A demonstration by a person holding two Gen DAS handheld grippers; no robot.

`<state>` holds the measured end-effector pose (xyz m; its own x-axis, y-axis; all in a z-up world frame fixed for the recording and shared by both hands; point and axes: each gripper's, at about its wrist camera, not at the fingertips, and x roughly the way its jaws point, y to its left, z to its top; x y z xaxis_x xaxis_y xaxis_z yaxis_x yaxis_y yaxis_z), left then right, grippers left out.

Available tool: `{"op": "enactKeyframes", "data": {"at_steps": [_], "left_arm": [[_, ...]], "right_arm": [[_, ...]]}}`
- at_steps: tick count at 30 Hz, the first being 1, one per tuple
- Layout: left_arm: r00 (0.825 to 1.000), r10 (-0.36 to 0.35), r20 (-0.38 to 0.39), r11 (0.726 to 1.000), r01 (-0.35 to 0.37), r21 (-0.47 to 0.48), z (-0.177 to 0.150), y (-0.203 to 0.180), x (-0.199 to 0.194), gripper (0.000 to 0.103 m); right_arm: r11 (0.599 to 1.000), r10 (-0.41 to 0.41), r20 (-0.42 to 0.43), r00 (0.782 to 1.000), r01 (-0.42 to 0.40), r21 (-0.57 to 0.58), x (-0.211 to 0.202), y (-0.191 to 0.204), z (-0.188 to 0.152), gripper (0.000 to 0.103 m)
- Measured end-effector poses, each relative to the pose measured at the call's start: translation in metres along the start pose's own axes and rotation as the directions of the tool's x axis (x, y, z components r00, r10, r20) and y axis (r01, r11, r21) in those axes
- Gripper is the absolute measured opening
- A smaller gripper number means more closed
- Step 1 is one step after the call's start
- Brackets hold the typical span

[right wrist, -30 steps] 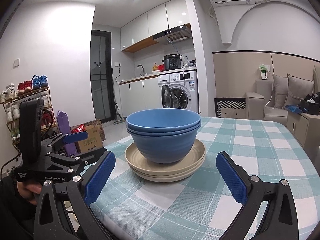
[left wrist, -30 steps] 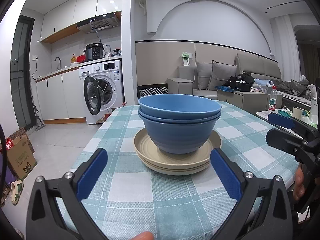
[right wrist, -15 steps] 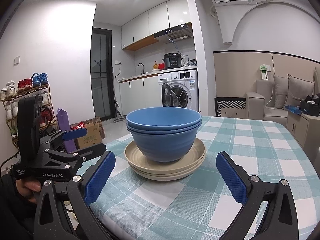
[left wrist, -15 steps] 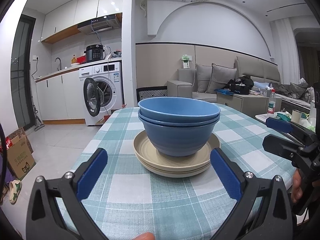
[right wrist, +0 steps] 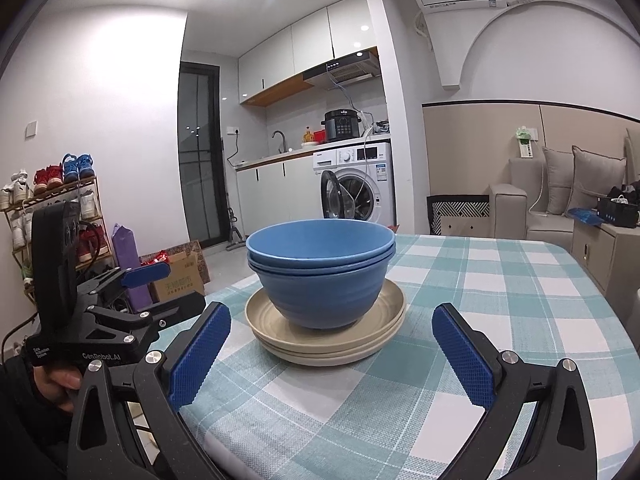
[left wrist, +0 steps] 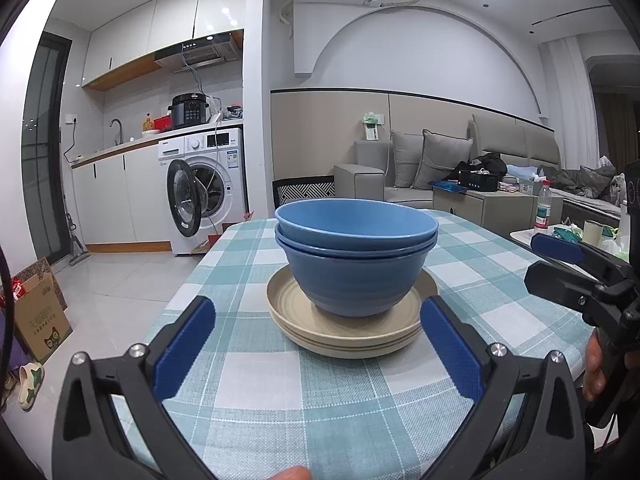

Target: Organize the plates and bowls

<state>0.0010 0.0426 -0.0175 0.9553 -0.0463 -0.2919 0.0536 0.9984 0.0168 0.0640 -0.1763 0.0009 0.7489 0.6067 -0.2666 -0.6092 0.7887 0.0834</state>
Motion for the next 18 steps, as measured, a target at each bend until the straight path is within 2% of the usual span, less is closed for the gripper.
{"op": "enactKeyframes", "data": {"at_steps": [18], "left_arm": [[1.000,-0.005,-0.005,1.000,0.005,-0.005,0.0000,0.0000,0.0003,0.103]], "right_arm": [[1.000,0.011,-0.009,1.000,-0.011,-0.018,0.0001,0.0058,-0.0020,0.103]]}}
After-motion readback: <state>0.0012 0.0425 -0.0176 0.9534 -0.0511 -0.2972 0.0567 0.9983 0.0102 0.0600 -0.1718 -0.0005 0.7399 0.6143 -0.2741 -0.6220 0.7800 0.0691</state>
